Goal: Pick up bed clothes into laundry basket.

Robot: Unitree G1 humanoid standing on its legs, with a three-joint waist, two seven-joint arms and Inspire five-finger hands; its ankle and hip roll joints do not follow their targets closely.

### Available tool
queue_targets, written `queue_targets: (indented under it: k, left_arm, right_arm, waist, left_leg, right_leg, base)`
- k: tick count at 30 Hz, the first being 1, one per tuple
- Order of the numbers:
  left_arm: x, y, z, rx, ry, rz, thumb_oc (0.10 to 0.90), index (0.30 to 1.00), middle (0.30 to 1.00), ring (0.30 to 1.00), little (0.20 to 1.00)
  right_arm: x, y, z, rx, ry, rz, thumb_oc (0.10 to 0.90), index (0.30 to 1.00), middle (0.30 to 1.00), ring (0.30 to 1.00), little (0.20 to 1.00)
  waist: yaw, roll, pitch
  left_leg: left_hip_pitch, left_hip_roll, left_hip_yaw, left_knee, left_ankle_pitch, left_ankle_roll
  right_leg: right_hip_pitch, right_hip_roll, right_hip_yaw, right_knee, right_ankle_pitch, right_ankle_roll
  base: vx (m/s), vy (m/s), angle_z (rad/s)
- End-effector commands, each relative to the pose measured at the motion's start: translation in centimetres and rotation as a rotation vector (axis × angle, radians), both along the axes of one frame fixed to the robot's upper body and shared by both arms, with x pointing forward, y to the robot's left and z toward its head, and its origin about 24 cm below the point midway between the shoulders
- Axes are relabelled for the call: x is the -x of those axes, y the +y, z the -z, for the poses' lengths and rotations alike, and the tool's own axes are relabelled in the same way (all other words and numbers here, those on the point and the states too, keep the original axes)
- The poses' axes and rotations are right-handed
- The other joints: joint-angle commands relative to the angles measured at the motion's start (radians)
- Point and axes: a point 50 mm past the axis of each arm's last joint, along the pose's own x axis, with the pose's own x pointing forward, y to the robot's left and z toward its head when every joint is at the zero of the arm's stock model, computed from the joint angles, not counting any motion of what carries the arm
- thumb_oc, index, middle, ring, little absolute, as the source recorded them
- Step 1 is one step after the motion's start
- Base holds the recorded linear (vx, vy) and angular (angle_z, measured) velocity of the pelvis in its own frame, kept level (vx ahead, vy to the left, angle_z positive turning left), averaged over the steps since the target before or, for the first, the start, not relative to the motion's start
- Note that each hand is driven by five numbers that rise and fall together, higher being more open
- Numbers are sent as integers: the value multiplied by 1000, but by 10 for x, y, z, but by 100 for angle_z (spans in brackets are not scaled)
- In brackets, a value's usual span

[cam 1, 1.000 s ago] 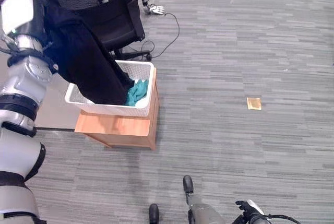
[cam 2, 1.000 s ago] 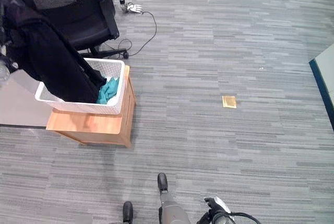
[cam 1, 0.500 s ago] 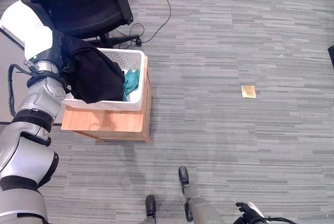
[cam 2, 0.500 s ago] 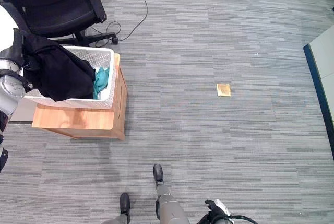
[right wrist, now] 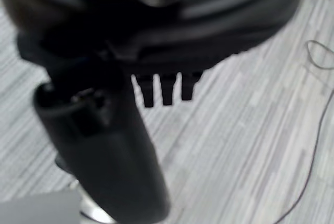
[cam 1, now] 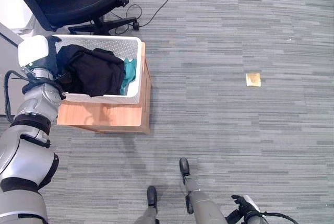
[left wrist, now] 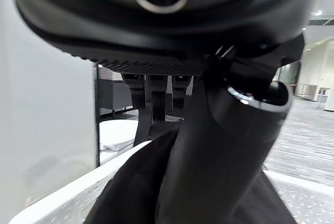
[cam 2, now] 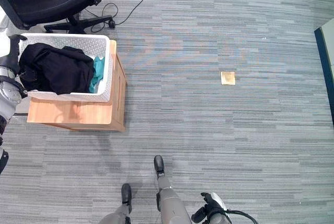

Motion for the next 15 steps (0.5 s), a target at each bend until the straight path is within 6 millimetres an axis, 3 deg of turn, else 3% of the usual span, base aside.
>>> queue_targets:
  k: [1, 8, 9, 10, 12, 15]
  left_arm:
    - [17, 22, -79, -83, -271, -127, 800, 900, 900, 900, 900]
    - [19, 14, -94, -114, -372, -86, 800, 900, 900, 900, 900]
    - [23, 6, -112, -111, -477, -36, 800, 900, 900, 900, 900]
    - [24, 7, -111, -110, -476, -37, 800, 900, 900, 900, 900]
    - [31, -8, -128, -97, -615, 66, 800, 900, 900, 900, 900]
    - [46, -14, -128, -61, -711, 164, 800, 900, 900, 900, 900]
  right_arm:
    - [23, -21, 1, 64, 66, 63, 800, 900, 900, 900, 900]
    - [23, -21, 1, 60, 70, 45, 800, 900, 900, 900, 900]
    - [21, -20, 1, 57, 69, 33, 800, 900, 900, 900, 900]
    - [21, -20, 1, 58, 69, 32, 800, 900, 900, 900, 900]
    - [23, -15, 3, 48, 82, 10, 800, 900, 900, 900, 900]
    - [20, -14, 2, 46, 69, 4, 800, 900, 900, 900, 900]
  waist:
    - [-4, 19, -20]
    - [9, 24, -28]
    - [19, 25, -38]
    - [18, 25, -36]
    - [36, 21, -46]
    - [54, 20, -53]
  left_leg:
    - [-83, -7, -41, 0, 66, -8]
    - [-3, 1, -39, 0, 55, -12]
    - [20, 4, -39, 0, 50, -13]
    - [24, 4, -39, 0, 49, -13]
    - [47, 5, -43, 0, 44, -14]
    - [70, 6, -45, 0, 40, -15]
  right_leg:
    - [128, -20, 13, 4, -175, 145]
    - [215, -24, 7, 4, -201, 141]
    - [242, -26, 1, 4, -209, 141]
    - [245, -26, 1, 4, -210, 141]
    - [279, -31, -5, 4, -219, 139]
    - [304, -35, -14, 4, -226, 140]
  base:
    - [53, 2, -1]
    - [47, 4, 3]
    - [46, 1, 10]
    - [47, -6, 13]
    - [9, -3, 17]
    - [1, -2, 11]
